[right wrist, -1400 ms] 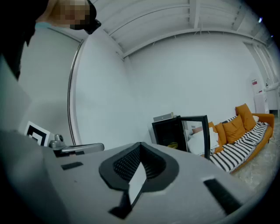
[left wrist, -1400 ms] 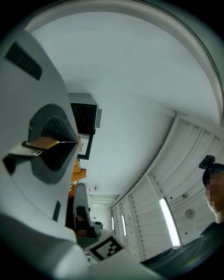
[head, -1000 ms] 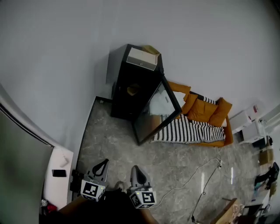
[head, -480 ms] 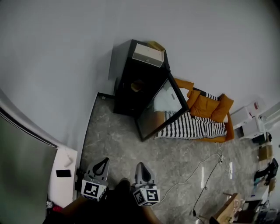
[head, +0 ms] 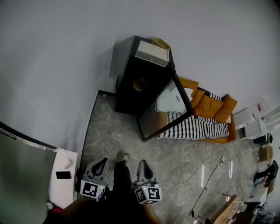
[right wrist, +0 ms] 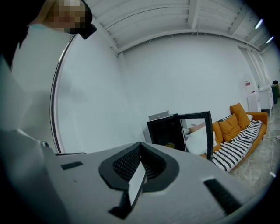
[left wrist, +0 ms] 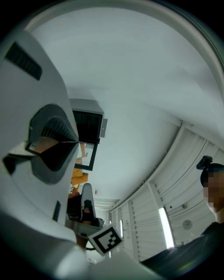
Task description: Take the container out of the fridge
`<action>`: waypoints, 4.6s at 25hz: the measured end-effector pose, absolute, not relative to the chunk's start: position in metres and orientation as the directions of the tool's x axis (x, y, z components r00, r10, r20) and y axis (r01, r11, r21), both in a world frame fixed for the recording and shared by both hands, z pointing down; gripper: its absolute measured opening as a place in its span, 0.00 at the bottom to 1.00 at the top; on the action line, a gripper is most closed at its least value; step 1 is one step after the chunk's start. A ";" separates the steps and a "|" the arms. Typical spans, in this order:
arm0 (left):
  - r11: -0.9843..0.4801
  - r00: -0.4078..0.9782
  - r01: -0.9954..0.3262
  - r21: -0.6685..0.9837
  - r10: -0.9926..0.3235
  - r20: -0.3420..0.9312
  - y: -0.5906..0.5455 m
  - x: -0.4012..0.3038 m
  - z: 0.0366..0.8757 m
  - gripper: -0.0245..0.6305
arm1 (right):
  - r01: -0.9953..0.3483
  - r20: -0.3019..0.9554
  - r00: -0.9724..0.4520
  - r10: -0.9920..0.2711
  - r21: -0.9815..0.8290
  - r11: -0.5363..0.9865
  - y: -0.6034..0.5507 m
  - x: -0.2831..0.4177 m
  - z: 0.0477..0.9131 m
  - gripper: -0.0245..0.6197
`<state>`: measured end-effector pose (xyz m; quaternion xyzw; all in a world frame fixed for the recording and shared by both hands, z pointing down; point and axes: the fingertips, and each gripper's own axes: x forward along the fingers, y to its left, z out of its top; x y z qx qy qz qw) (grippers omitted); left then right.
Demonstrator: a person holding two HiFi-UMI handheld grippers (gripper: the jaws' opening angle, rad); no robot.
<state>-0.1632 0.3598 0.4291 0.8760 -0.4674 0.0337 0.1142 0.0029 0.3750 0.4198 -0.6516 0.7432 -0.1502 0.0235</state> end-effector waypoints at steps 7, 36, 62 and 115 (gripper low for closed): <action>-0.532 0.551 -0.834 0.149 -0.814 0.181 0.284 -0.120 0.441 0.04 | -0.956 0.159 -0.163 -0.974 -0.268 0.117 0.282 0.046 0.435 0.04; -0.496 0.510 -0.860 0.123 -0.846 0.155 0.014 0.000 0.440 0.04 | -0.942 0.183 -0.204 -0.962 -0.303 0.143 0.005 0.149 0.473 0.04; -0.613 0.639 -0.768 0.186 -0.751 0.168 -0.160 0.000 0.464 0.04 | -0.951 0.427 0.002 -0.904 -0.280 -0.134 -0.221 0.157 0.641 0.04; -0.575 0.616 -0.787 0.222 -0.745 0.254 -0.193 -0.021 0.516 0.04 | -0.882 0.762 0.092 -0.641 -0.236 -0.407 -0.342 0.201 0.891 0.06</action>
